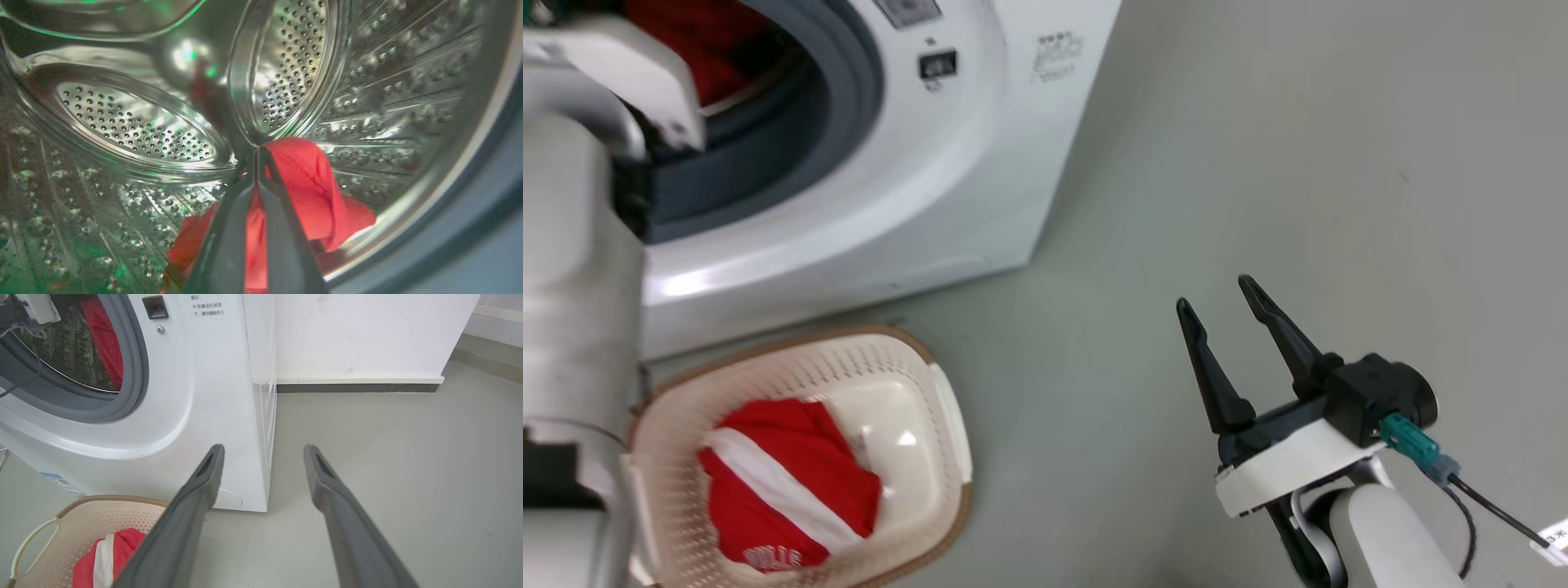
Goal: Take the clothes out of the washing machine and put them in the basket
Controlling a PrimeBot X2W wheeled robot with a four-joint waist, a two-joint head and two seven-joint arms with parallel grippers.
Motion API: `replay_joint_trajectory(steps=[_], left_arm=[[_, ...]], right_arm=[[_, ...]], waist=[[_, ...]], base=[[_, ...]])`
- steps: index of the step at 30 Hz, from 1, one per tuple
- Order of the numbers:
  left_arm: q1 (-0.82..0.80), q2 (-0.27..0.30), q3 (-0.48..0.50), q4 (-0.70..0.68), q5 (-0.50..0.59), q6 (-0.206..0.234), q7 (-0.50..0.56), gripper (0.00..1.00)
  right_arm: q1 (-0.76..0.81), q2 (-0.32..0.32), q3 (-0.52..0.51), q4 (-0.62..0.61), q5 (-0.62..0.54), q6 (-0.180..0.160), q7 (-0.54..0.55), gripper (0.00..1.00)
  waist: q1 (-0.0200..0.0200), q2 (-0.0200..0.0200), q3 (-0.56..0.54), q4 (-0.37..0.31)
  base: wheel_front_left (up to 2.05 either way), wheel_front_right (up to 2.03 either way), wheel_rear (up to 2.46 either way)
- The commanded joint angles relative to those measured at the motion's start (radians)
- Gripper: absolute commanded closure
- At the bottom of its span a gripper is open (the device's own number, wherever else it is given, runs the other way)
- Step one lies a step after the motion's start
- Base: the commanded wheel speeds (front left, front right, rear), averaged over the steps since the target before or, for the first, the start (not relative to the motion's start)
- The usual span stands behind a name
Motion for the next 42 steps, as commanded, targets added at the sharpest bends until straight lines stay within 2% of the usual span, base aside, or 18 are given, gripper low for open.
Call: replay_joint_trajectory(steps=[1,10,16,22,28,34,37,42], left_arm=[[0.05,-0.021,0.002,0.002,-0.013,-0.003,-0.023,1.0],[0.24,-0.096,0.043,-0.094,-0.089,-0.029,-0.059,1.0],[0.356,-0.132,0.041,-0.288,-0.083,-0.035,-0.061,1.0],[0.441,-0.141,0.031,-0.503,-0.077,-0.027,-0.06,1.0],[0.557,-0.136,0.038,-0.759,-0.091,0.008,-0.035,1.0],[0.726,-0.117,0.058,-0.989,-0.101,0.064,0.025,1.0],[0.83,-0.123,0.058,-1.039,-0.119,0.084,0.05,1.0],[0.977,-0.151,0.05,-1.014,-0.152,0.112,0.071,1.0]], right_arm=[[0.025,0.0,-0.011,-0.005,-0.009,-0.001,0.013,0.0],[0.105,0.0,-0.055,-0.033,-0.032,-0.001,0.069,0.0],[0.152,0.0,-0.092,-0.058,-0.04,-0.001,0.098,0.0],[0.18,0.0,-0.11,-0.081,-0.048,-0.001,0.122,0.0],[0.199,0.0,-0.129,-0.103,-0.052,-0.001,0.136,0.0],[0.21,0.0,-0.139,-0.115,-0.06,-0.001,0.146,0.0],[0.211,0.0,-0.138,-0.121,-0.063,-0.001,0.149,0.0],[0.207,0.0,-0.134,-0.127,-0.063,-0.001,0.149,0.0]], waist=[[0.0001,-0.0001,-0.117,0.074],[0.0001,-0.0001,-0.27,0.148],[0.0001,-0.0001,-0.331,0.205],[0.0001,-0.0001,-0.362,0.246],[0.0001,-0.0001,-0.38,0.272],[0.0001,-0.0001,-0.384,0.289],[0.0001,-0.0001,-0.379,0.295],[0.0001,-0.0001,-0.361,0.295]], base=[[0.0,0.0,0.0],[0.0,0.0,0.0],[0.0,0.0,0.0],[0.0,0.0,0.0],[0.0,0.0,0.0],[0.0,0.0,0.0],[0.0,0.0,0.0],[0.0,0.0,0.0]])
